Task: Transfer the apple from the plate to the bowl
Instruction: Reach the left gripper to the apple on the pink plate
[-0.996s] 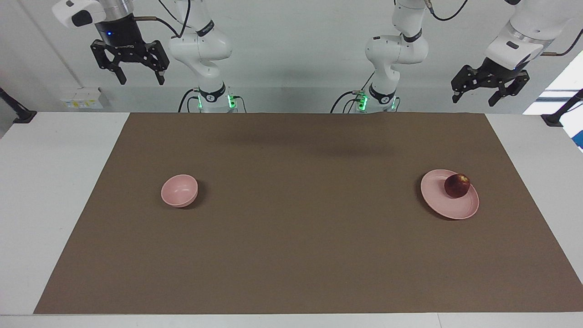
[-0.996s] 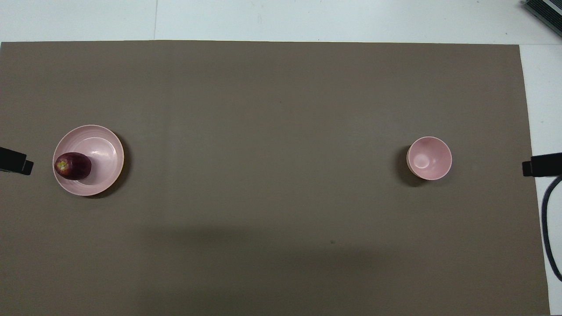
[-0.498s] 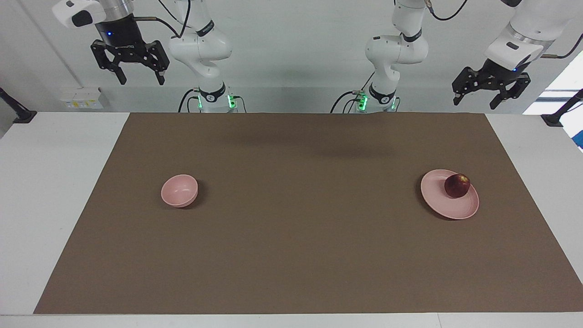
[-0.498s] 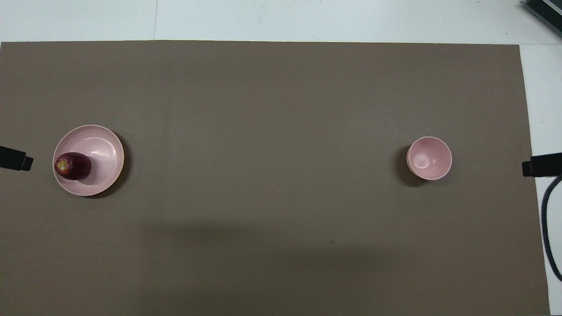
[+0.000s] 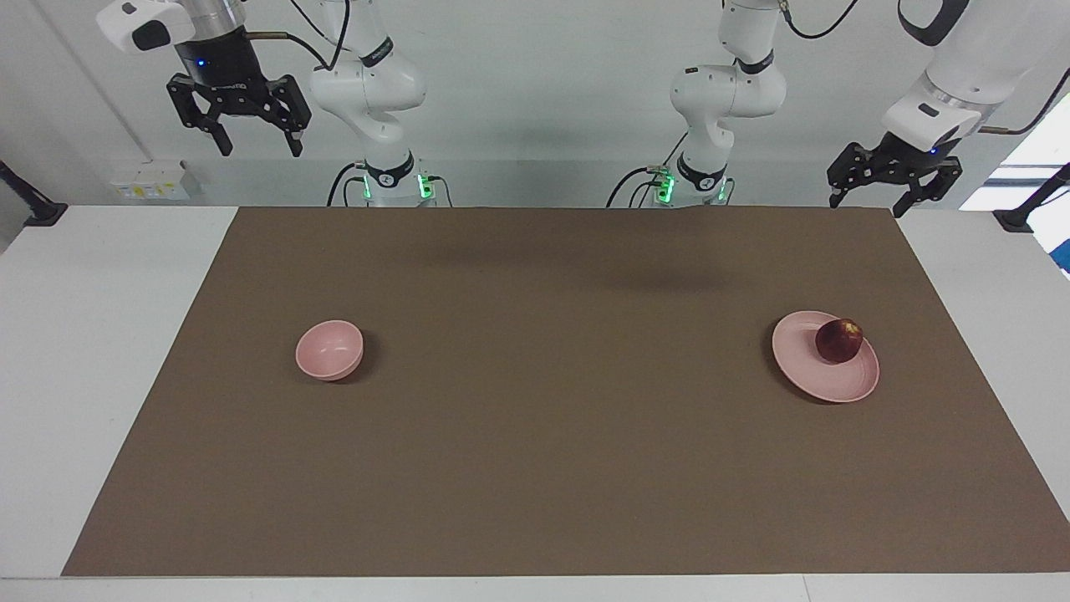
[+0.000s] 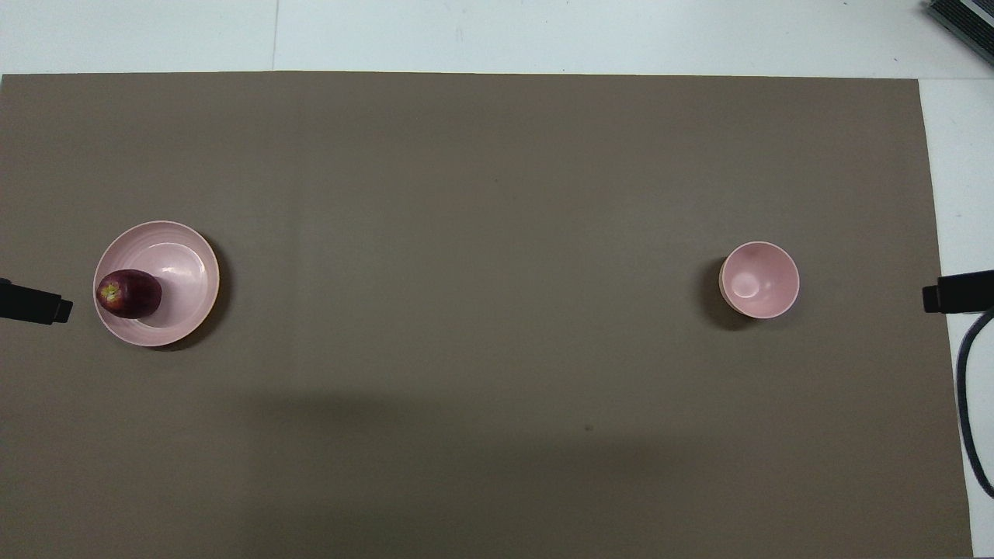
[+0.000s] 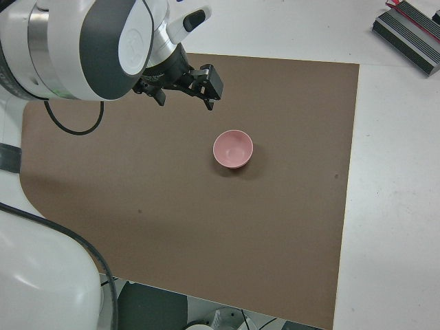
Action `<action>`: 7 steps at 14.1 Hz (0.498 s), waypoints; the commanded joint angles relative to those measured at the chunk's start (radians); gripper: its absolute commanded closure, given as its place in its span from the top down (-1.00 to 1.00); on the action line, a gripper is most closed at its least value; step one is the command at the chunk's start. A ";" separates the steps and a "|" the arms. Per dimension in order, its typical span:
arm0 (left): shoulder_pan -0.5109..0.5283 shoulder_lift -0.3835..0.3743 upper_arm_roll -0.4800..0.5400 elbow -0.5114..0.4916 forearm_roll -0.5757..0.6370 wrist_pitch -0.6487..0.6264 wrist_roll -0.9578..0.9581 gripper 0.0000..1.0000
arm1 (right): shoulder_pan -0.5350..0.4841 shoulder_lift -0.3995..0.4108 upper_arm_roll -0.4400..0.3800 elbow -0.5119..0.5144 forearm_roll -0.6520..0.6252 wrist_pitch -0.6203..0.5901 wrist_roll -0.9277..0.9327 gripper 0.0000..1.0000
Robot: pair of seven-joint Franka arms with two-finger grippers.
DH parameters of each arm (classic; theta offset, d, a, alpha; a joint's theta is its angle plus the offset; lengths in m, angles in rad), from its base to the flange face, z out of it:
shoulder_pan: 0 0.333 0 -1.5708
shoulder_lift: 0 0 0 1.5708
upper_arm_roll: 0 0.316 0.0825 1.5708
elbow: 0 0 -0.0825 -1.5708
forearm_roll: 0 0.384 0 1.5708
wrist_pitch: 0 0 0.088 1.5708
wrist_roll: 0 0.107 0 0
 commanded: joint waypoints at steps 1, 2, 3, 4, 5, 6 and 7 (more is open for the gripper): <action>0.033 -0.029 -0.004 -0.137 -0.013 0.130 0.023 1.00 | -0.011 -0.027 0.000 -0.030 0.016 0.008 -0.018 1.00; 0.036 -0.030 -0.003 -0.171 -0.013 0.182 0.047 1.00 | -0.011 -0.027 0.000 -0.028 0.016 0.006 -0.021 1.00; 0.054 -0.029 -0.003 -0.205 -0.015 0.225 0.088 1.00 | -0.011 -0.027 -0.003 -0.027 0.014 0.005 -0.024 1.00; 0.076 -0.027 -0.003 -0.236 -0.015 0.274 0.134 1.00 | -0.017 -0.027 -0.004 -0.025 0.014 0.000 -0.023 1.00; 0.090 -0.026 -0.004 -0.262 -0.019 0.316 0.190 1.00 | -0.018 -0.027 -0.006 -0.024 0.014 -0.011 -0.021 1.00; 0.094 -0.021 -0.003 -0.285 -0.019 0.340 0.233 1.00 | -0.017 -0.027 -0.006 -0.022 0.013 -0.009 -0.026 1.00; 0.098 -0.015 -0.003 -0.314 -0.021 0.366 0.256 1.00 | -0.017 -0.030 -0.003 -0.028 0.014 -0.002 -0.020 1.00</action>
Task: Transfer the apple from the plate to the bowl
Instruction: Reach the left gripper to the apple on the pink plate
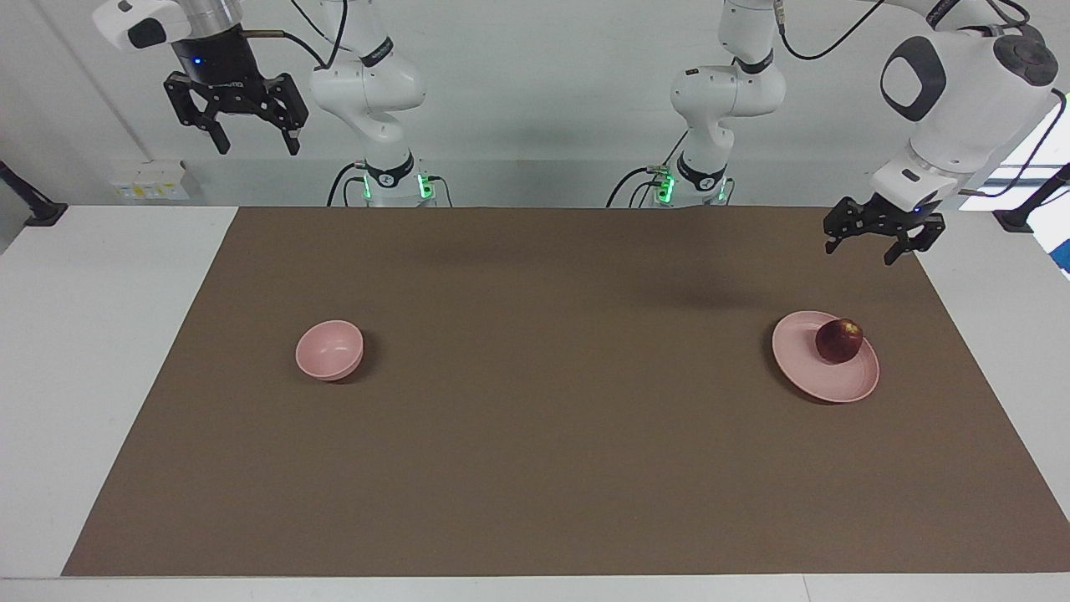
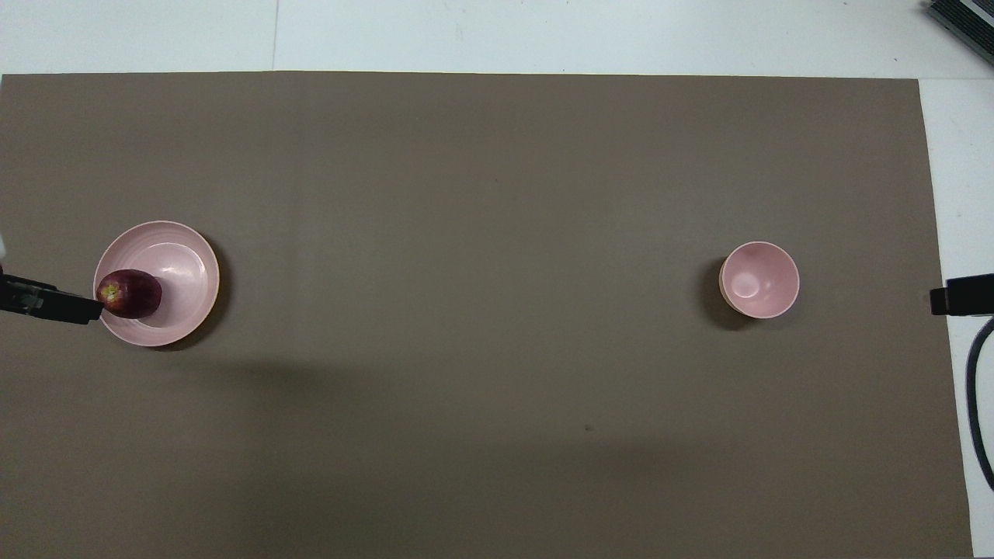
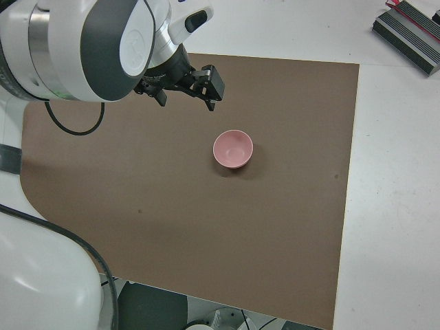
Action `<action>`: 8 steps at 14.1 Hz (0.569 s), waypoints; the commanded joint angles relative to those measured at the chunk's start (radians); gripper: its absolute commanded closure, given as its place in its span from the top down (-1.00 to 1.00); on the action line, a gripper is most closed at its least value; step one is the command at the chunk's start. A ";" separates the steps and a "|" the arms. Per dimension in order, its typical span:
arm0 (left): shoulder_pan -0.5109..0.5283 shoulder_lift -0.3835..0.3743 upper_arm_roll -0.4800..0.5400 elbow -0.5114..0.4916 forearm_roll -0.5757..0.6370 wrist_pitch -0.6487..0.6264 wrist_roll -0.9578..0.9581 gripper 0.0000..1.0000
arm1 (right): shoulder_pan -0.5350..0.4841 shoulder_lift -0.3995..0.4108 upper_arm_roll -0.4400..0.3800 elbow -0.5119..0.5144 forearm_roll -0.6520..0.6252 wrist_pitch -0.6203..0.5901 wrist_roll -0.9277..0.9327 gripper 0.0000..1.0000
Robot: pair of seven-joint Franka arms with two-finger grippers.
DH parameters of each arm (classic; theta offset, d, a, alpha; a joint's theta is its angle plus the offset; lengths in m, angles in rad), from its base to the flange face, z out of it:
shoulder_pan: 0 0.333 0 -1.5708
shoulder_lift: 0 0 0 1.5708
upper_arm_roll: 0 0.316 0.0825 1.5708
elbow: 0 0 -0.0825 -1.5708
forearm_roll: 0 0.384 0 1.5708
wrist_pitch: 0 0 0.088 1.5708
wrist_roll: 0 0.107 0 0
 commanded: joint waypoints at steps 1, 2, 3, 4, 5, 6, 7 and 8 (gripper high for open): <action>0.042 -0.007 -0.007 -0.098 -0.013 0.112 0.072 1.00 | -0.012 -0.026 0.006 -0.036 0.016 0.008 -0.018 1.00; 0.047 0.001 -0.007 -0.122 -0.012 0.151 0.092 1.00 | -0.005 -0.026 0.007 -0.060 0.016 0.011 -0.013 1.00; 0.051 0.008 -0.007 -0.139 -0.013 0.181 0.119 1.00 | -0.004 -0.025 0.010 -0.088 0.017 0.036 -0.012 1.00; 0.069 0.028 -0.007 -0.155 -0.013 0.208 0.152 1.00 | 0.001 -0.025 0.013 -0.123 0.031 0.079 -0.003 1.00; 0.082 0.059 -0.007 -0.158 -0.019 0.246 0.172 1.00 | 0.013 -0.025 0.013 -0.160 0.068 0.125 0.023 1.00; 0.085 0.088 -0.007 -0.159 -0.034 0.284 0.175 1.00 | 0.022 -0.014 0.013 -0.175 0.091 0.169 0.058 1.00; 0.088 0.119 -0.007 -0.159 -0.056 0.316 0.175 1.00 | 0.053 0.010 0.013 -0.177 0.093 0.214 0.094 1.00; 0.099 0.143 -0.007 -0.159 -0.080 0.347 0.175 1.00 | 0.073 0.032 0.013 -0.179 0.093 0.246 0.120 1.00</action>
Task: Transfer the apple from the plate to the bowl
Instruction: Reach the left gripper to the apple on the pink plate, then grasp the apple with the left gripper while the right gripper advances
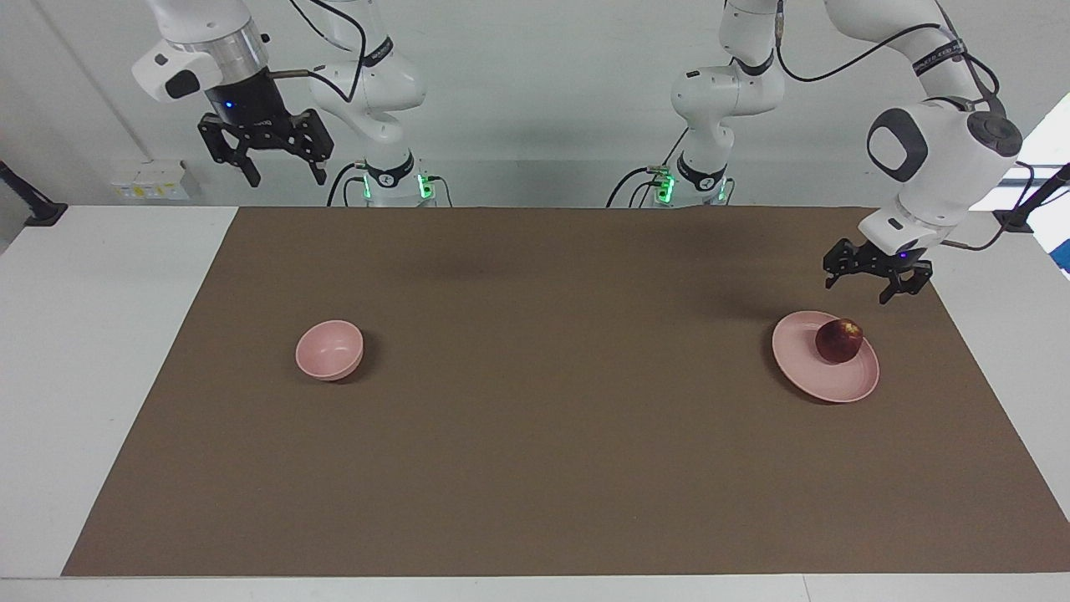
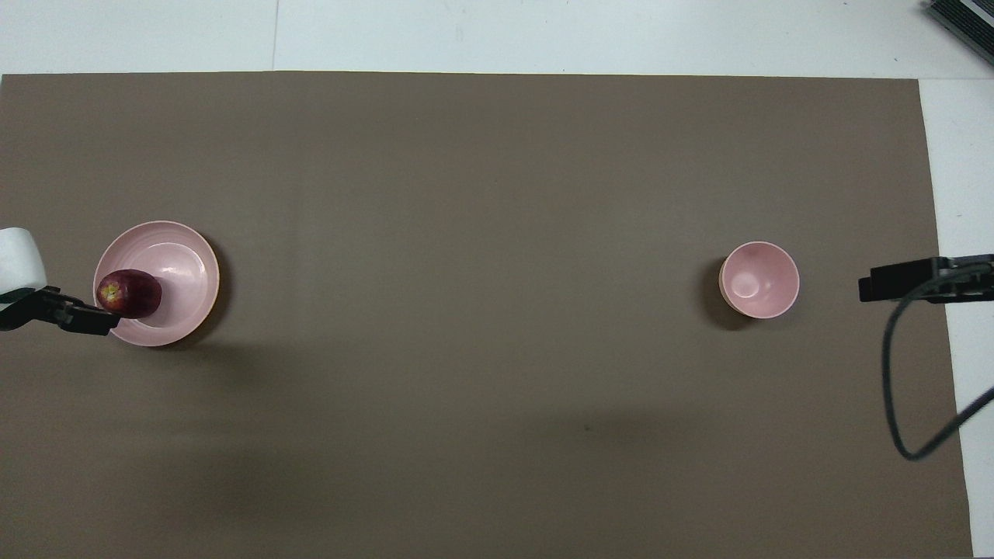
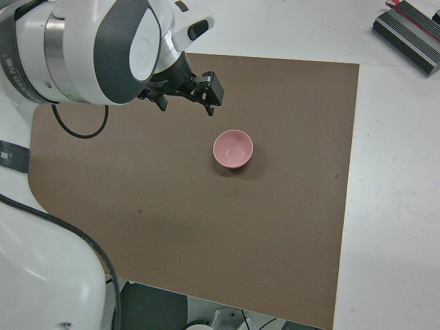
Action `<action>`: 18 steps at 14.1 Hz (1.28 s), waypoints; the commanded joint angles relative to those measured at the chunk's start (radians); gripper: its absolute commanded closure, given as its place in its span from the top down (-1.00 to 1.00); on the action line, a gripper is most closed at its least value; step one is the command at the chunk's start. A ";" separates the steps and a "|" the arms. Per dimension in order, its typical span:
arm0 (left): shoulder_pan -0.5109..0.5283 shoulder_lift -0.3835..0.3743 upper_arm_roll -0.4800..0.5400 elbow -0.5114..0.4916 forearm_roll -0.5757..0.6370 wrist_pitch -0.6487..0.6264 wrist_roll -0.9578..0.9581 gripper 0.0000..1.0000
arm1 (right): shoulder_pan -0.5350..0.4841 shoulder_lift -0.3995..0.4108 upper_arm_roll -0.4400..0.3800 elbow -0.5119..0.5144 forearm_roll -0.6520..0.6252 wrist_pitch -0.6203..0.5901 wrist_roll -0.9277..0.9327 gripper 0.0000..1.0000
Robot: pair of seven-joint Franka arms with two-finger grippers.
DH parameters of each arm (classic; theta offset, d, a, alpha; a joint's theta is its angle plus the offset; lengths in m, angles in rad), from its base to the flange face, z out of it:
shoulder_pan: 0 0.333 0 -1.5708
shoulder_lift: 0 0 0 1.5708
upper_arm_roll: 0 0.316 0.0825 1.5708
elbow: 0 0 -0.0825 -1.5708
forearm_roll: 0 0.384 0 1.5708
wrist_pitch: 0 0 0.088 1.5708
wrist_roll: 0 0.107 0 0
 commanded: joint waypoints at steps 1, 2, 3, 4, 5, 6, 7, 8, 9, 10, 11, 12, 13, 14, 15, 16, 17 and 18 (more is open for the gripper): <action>0.038 0.069 -0.010 -0.005 -0.068 0.096 0.027 1.00 | 0.050 0.036 0.002 -0.031 0.021 0.092 0.083 1.00; 0.040 0.086 -0.010 -0.005 -0.086 0.124 0.027 1.00 | 0.072 0.057 0.002 -0.031 0.021 0.115 0.106 1.00; 0.040 0.109 -0.010 -0.005 -0.094 0.153 0.027 1.00 | 0.087 0.080 0.002 -0.036 0.021 0.141 0.129 1.00; 0.043 0.131 -0.010 -0.005 -0.094 0.185 0.027 1.00 | 0.104 0.097 0.002 -0.037 0.023 0.169 0.149 1.00; 0.043 0.143 -0.010 -0.006 -0.094 0.202 0.027 1.00 | 0.121 0.116 0.002 -0.039 0.023 0.190 0.166 1.00; 0.041 0.151 -0.010 -0.006 -0.096 0.208 0.027 1.00 | 0.127 0.136 0.002 -0.042 0.023 0.210 0.178 1.00; 0.041 0.154 -0.010 -0.011 -0.096 0.208 0.027 1.00 | 0.141 0.154 0.003 -0.051 0.029 0.239 0.190 1.00; 0.043 0.152 -0.010 -0.020 -0.096 0.207 0.027 0.96 | 0.153 0.163 0.003 -0.060 0.059 0.277 0.210 1.00; 0.043 0.149 -0.010 -0.020 -0.096 0.198 0.027 0.43 | 0.153 0.172 0.003 -0.074 0.073 0.298 0.226 1.00; 0.041 0.149 -0.010 -0.020 -0.096 0.196 0.027 -0.12 | 0.153 0.174 0.003 -0.097 0.075 0.302 0.230 1.00; 0.037 0.151 -0.010 -0.018 -0.096 0.196 0.027 -0.39 | 0.155 0.176 0.003 -0.118 0.077 0.308 0.230 1.00; 0.034 0.151 -0.010 -0.017 -0.096 0.196 0.027 -0.57 | 0.155 0.174 0.003 -0.128 0.083 0.322 0.232 1.00; 0.031 0.152 -0.010 -0.012 -0.096 0.196 0.027 -0.70 | 0.155 0.176 0.003 -0.128 0.095 0.331 0.241 1.00; 0.028 0.152 -0.013 -0.011 -0.096 0.194 0.027 -0.82 | 0.155 0.177 0.003 -0.128 0.113 0.341 0.267 1.00; 0.016 0.146 -0.014 -0.009 -0.096 0.188 0.022 -0.90 | 0.156 0.188 0.003 -0.128 0.142 0.344 0.299 1.00; 0.011 0.131 -0.022 -0.005 -0.096 0.158 0.018 -0.92 | 0.173 0.197 0.003 -0.128 0.174 0.353 0.334 1.00; 0.000 0.102 -0.024 -0.003 -0.096 0.123 0.015 -0.96 | 0.181 0.203 0.003 -0.129 0.188 0.379 0.376 1.00; -0.021 0.081 -0.024 -0.002 -0.099 0.095 0.012 -0.98 | 0.184 0.208 0.003 -0.129 0.208 0.397 0.434 1.00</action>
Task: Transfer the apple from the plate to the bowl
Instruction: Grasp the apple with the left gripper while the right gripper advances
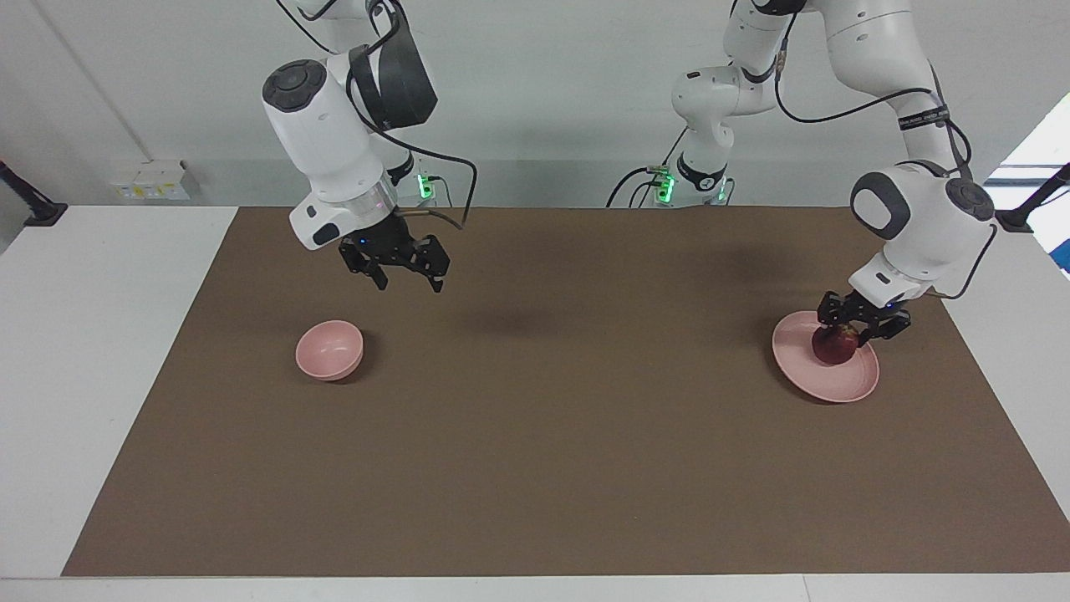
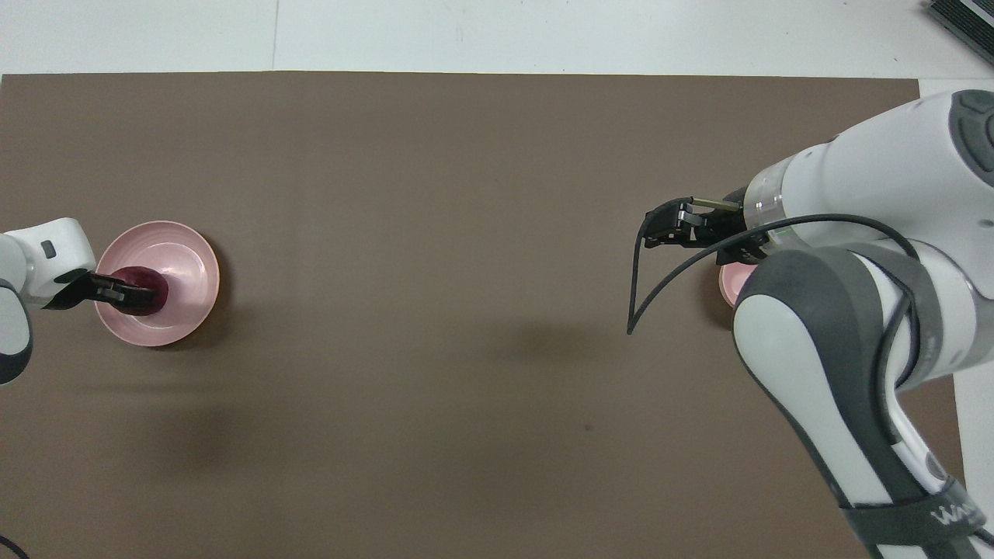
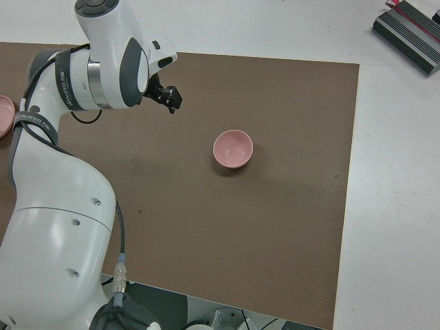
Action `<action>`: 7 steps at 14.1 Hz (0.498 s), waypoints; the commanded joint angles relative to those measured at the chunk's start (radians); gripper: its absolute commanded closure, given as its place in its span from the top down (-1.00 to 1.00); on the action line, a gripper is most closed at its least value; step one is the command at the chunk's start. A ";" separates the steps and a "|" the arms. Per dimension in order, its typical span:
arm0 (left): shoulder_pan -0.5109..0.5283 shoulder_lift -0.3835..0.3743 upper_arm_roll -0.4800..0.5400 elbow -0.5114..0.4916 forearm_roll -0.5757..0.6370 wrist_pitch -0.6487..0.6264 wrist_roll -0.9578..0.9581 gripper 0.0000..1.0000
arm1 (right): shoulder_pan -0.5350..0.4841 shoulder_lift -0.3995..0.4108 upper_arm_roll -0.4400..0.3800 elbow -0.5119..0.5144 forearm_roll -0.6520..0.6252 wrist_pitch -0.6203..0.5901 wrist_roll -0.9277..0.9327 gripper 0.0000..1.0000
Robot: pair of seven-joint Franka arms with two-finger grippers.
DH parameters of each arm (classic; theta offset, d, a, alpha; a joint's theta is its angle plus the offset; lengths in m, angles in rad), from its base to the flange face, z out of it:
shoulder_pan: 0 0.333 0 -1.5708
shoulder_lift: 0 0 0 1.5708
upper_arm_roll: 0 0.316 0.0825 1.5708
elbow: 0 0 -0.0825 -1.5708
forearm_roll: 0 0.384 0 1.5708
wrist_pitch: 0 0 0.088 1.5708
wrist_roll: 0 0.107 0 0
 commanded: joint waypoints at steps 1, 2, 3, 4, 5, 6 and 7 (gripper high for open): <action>-0.052 -0.086 0.007 -0.003 -0.035 -0.089 -0.008 -1.00 | 0.011 0.010 0.001 -0.015 0.119 0.062 0.152 1.00; -0.073 -0.106 0.007 -0.003 -0.054 -0.114 -0.036 -1.00 | 0.011 0.010 0.001 -0.015 0.179 0.073 0.198 1.00; -0.096 -0.120 0.007 -0.003 -0.074 -0.134 -0.069 -1.00 | 0.011 0.011 0.001 -0.015 0.215 0.079 0.222 1.00; -0.118 -0.135 0.007 -0.003 -0.098 -0.151 -0.109 -1.00 | 0.009 0.013 0.001 -0.015 0.229 0.080 0.242 1.00; -0.142 -0.146 0.005 -0.004 -0.132 -0.172 -0.143 -1.00 | 0.009 0.020 0.001 -0.015 0.277 0.080 0.265 1.00; -0.173 -0.150 0.007 -0.009 -0.169 -0.186 -0.160 -1.00 | 0.009 0.025 -0.001 -0.017 0.334 0.082 0.298 1.00; -0.219 -0.152 0.007 -0.010 -0.193 -0.180 -0.189 -1.00 | 0.011 0.028 0.001 -0.015 0.379 0.088 0.364 1.00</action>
